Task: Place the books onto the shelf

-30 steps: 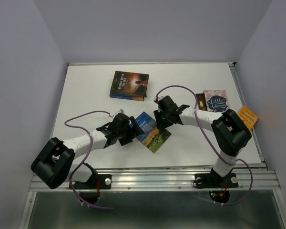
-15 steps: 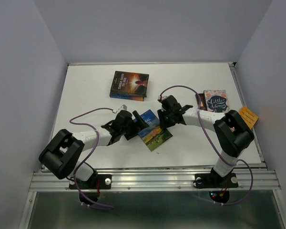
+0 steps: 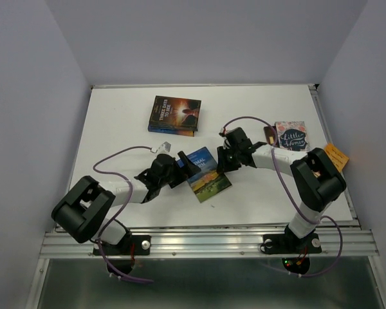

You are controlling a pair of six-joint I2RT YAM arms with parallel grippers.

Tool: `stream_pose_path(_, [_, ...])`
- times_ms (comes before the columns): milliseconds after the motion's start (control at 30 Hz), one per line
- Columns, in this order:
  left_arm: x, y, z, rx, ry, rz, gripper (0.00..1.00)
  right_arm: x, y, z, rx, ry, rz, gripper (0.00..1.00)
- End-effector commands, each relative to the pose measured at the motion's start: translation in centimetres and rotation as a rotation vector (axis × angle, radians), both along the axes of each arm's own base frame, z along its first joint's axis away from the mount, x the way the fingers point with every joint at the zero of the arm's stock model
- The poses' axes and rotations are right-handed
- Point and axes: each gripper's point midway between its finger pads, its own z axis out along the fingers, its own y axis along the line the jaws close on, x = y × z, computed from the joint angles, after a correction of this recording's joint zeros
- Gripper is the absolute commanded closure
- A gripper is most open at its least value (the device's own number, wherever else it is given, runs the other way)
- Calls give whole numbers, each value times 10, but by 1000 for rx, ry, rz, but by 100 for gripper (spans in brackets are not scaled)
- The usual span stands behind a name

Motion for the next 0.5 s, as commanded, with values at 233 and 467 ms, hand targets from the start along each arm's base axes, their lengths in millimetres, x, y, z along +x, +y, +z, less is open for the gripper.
stream_pose_path(233, [5, -77, 89, -340, -221, -249, 1, -60, 18, -16, 166, 268, 92, 78])
stream_pose_path(467, [-5, -94, 111, -477, -264, -350, 1, -70, 19, -23, 203, 324, 117, 82])
